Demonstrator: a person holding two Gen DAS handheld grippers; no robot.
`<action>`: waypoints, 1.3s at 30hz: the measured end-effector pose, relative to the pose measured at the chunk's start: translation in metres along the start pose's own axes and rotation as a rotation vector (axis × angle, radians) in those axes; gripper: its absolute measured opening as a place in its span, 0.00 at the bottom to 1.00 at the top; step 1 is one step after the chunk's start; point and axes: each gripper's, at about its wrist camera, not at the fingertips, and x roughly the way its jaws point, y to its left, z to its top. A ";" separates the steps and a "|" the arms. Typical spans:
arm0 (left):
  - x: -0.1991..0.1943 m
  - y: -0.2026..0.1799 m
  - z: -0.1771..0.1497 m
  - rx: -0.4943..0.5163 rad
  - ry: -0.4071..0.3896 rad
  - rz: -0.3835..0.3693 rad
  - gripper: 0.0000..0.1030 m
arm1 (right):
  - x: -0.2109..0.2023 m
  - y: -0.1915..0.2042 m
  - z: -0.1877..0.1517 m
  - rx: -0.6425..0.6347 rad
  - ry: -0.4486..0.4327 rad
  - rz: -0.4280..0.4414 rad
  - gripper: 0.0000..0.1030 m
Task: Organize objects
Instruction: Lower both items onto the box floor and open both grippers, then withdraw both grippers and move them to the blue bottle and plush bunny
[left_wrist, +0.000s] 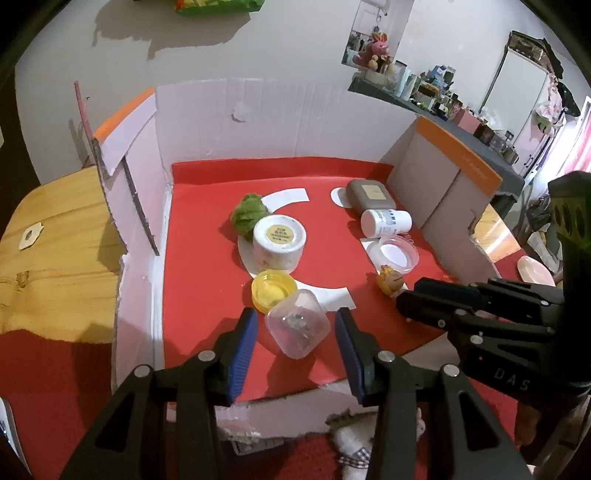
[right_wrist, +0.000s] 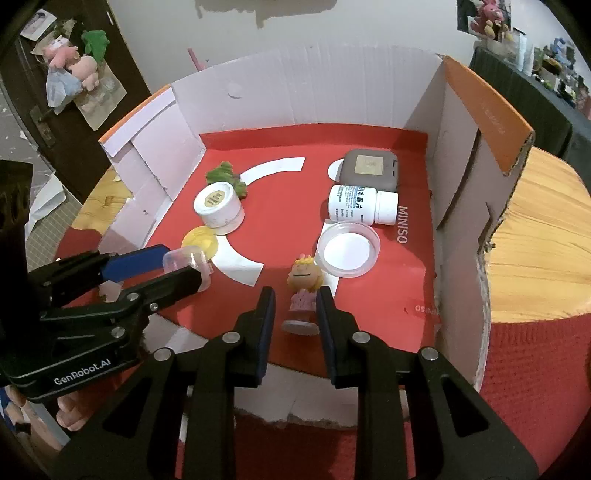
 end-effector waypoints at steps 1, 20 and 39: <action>-0.002 0.000 0.000 -0.001 -0.002 -0.001 0.47 | -0.001 0.001 -0.001 0.000 -0.001 0.000 0.22; -0.029 -0.003 -0.008 -0.016 -0.055 -0.016 0.53 | -0.025 0.012 -0.010 0.006 -0.041 0.005 0.39; -0.049 -0.001 -0.018 -0.032 -0.099 0.008 0.69 | -0.055 0.024 -0.025 -0.018 -0.106 -0.011 0.67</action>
